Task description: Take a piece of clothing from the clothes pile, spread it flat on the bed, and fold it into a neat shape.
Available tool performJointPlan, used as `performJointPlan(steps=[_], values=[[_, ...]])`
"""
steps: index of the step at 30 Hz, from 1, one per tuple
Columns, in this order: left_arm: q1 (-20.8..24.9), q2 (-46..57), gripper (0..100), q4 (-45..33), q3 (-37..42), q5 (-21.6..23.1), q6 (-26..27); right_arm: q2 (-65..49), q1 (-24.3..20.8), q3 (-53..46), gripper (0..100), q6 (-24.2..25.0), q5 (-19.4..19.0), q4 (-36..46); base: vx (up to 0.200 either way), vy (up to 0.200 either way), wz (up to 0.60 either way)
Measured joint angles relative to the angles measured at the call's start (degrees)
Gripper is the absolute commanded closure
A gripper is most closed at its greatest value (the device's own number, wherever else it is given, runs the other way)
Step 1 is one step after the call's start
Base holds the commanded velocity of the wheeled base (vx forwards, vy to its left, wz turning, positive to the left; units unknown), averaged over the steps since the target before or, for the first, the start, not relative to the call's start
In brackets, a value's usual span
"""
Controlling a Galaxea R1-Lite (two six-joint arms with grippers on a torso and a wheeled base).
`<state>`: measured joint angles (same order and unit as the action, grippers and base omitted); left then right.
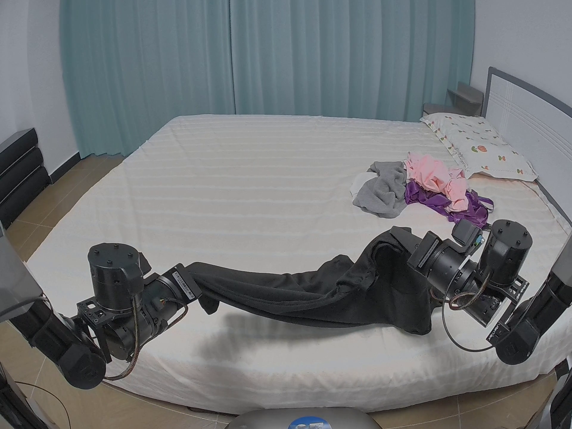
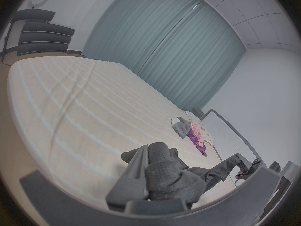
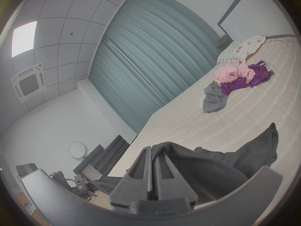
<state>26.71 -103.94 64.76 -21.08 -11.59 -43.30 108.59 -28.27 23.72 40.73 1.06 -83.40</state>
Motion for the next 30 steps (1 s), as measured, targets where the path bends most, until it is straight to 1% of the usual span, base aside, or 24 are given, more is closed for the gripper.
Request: performJointPlan(steps=[8,14,18,23,27,30], values=[[-0.34,0.61,100,-0.02,0.0,-0.04,0.02,0.15,-0.2,-0.05,100,-0.01,-0.06,-0.24,0.0,0.2,0.0],[-0.5,2.06,100,-0.33,0.35,-0.41,0.17,-0.38,-0.3,-0.27,100,-0.01,0.06,-0.33,0.0,0.0,0.0],[-0.06,3.63,100,-0.84,0.57,-0.52,0.26,-1.49,-0.56,-1.04,100,-0.01,1.32,-0.35,0.0,0.0,0.0],[0.62,4.74,100,-0.9,1.23,-1.29,0.41,-2.86,-0.85,-3.15,100,-0.04,1.69,-0.39,0.0,0.0,0.0],[1.37,5.23,100,-0.88,2.32,-1.67,0.41,-4.66,-0.96,-5.67,100,-0.01,1.65,-0.55,-0.2,0.0,0.0],[2.26,5.67,100,-0.9,3.22,-2.85,0.44,-6.69,-0.96,-7.63,100,-0.01,1.62,-0.66,-0.2,0.0,0.0]])
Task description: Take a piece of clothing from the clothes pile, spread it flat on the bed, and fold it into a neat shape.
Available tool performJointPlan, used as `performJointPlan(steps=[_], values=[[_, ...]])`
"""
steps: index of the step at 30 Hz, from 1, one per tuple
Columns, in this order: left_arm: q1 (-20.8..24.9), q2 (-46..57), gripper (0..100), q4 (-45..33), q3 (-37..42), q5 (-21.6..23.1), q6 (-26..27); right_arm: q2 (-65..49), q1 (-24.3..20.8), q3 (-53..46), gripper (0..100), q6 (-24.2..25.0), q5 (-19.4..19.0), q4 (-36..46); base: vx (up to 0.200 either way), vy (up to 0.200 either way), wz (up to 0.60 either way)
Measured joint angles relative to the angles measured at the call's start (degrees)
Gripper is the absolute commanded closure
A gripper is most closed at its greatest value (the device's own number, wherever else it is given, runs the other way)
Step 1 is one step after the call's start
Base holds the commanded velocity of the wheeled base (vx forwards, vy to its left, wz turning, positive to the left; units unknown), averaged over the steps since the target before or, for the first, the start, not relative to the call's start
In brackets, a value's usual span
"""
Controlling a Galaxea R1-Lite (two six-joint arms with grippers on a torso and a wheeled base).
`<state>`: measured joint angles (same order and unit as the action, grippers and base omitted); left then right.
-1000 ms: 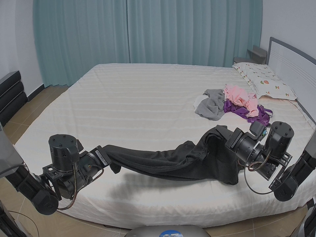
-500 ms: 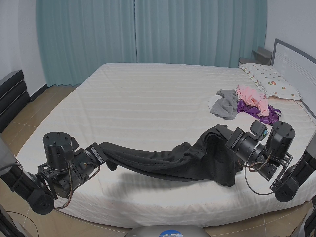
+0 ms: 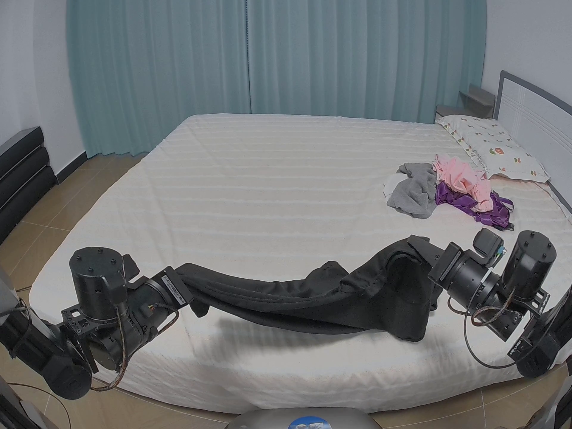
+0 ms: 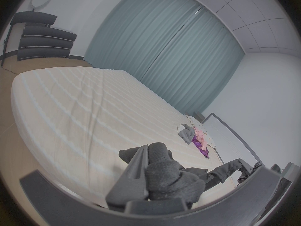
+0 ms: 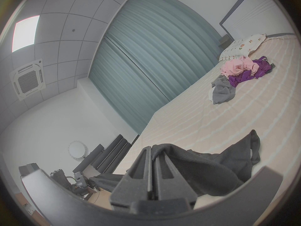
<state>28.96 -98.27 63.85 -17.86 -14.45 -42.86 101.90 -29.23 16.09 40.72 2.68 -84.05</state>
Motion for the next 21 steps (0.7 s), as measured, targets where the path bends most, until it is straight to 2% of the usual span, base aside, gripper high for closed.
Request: performJointPlan(steps=[5,13,18,21], values=[[2.12,1.57,100,-0.17,1.05,-2.19,0.17,-4.52,-0.21,-2.78,100,-0.1,-0.01,0.02,-0.2,0.0,0.0],[4.88,7.4,100,-3.94,1.49,-3.84,1.95,-14.71,-1.08,-5.79,100,-0.68,0.16,2.49,0.0,0.0,0.0],[5.1,13.68,100,-12.04,-1.23,-4.19,3.69,-23.34,-1.24,-3.83,100,-1.48,0.22,11.93,0.0,0.0,0.0],[4.88,17.73,100,-21.38,-5.6,-4.18,4.35,-27.81,-1.19,-0.5,100,-1.69,0.11,19.16,0.0,0.0,0.0]])
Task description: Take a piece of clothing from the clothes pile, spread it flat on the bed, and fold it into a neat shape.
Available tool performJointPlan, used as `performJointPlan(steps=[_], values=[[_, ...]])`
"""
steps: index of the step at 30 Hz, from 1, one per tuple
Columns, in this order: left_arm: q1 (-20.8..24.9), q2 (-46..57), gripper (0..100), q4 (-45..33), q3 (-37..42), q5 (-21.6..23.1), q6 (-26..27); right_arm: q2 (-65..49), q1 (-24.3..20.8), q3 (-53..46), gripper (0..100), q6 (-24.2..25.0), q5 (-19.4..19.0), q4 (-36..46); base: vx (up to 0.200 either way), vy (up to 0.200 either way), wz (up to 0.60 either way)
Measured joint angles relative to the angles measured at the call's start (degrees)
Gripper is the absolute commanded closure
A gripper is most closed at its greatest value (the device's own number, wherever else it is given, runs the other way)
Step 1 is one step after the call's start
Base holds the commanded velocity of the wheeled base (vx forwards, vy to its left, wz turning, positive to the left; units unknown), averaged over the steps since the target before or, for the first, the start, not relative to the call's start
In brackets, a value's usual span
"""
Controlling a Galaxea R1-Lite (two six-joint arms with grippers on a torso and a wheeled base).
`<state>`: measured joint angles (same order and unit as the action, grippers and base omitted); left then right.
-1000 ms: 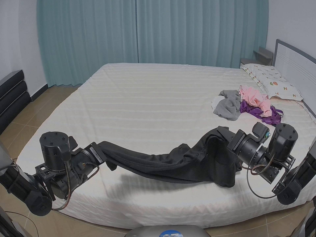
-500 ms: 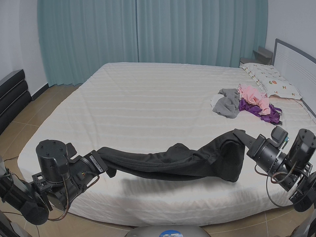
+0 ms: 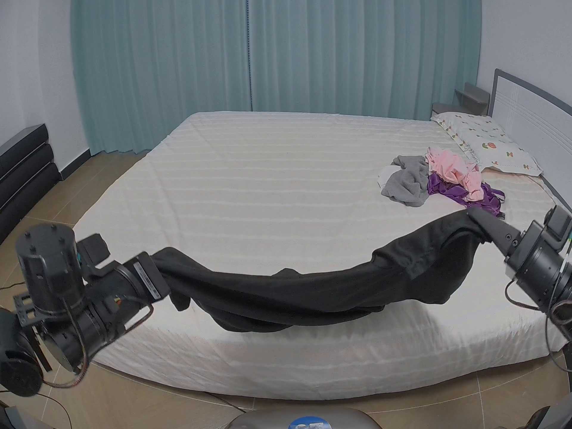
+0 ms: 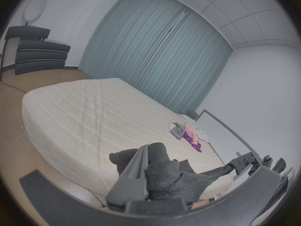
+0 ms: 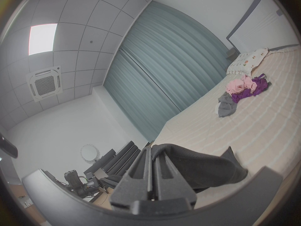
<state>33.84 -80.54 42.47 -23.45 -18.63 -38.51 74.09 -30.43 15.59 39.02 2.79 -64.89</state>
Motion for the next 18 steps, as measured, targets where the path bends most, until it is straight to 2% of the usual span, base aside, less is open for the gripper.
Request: performJointPlan(steps=[3,6,11,17,18], values=[[-0.77,3.45,100,-8.67,-6.75,0.45,0.39,-3.9,0.37,5.49,100,-0.33,-0.17,7.22,0.0,0.0,0.0],[-2.15,5.38,100,-13.06,-12.92,1.56,0.66,-6.12,1.02,12.06,100,-0.77,-0.3,11.9,0.0,0.0,0.0],[-5.35,4.61,100,-16.4,-21.69,3.22,0.77,-5.79,3.17,21.78,100,-2.44,-0.33,15.79,0.0,0.0,0.0],[-8.35,-3.39,100,-17.7,-28.72,4.02,0.5,2.54,5.46,30.68,100,-4.4,0.05,17.49,0.0,0.0,0.0],[-8.63,-4.63,100,-17.81,-29.51,4.1,0.39,3.9,5.73,31.7,100,-4.57,0.11,17.63,0.2,0.0,0.0]])
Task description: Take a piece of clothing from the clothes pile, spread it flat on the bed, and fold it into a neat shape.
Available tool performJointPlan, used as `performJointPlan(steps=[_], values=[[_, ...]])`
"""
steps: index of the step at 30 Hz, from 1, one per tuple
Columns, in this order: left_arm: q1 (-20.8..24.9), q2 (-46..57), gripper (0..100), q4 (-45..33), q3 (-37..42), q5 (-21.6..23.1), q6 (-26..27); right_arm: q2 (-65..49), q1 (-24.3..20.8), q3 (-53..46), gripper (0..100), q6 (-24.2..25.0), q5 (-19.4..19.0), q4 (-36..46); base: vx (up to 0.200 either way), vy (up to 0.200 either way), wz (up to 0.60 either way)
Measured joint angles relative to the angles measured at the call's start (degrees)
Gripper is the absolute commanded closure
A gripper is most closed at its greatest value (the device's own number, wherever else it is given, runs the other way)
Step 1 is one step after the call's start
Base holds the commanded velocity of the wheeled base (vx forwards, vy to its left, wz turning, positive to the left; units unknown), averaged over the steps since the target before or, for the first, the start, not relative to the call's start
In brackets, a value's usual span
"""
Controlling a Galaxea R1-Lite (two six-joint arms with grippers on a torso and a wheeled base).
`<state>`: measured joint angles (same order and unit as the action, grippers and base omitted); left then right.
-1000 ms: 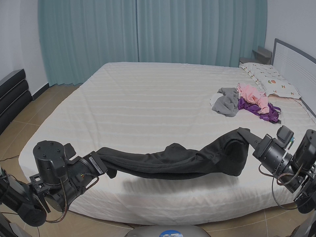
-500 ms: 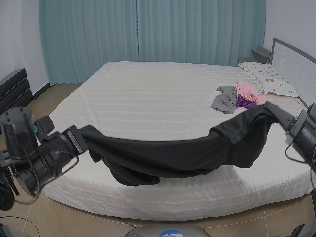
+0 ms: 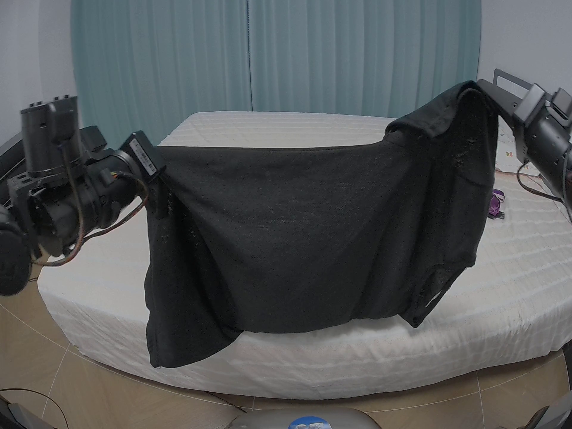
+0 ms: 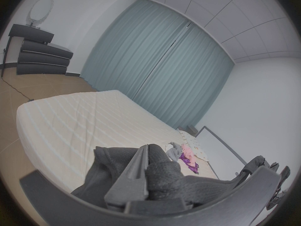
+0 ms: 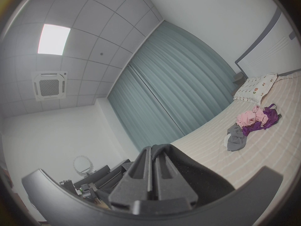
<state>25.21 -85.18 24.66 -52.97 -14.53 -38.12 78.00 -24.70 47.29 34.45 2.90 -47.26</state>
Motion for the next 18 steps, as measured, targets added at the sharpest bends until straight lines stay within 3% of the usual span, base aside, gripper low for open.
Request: performJointPlan(steps=[18], values=[[-6.0,-31.09,100,-0.9,-21.67,0.55,-0.9,32.98,2.85,20.6,100,-1.8,1.67,0.18,0.189,0.0,0.0]])
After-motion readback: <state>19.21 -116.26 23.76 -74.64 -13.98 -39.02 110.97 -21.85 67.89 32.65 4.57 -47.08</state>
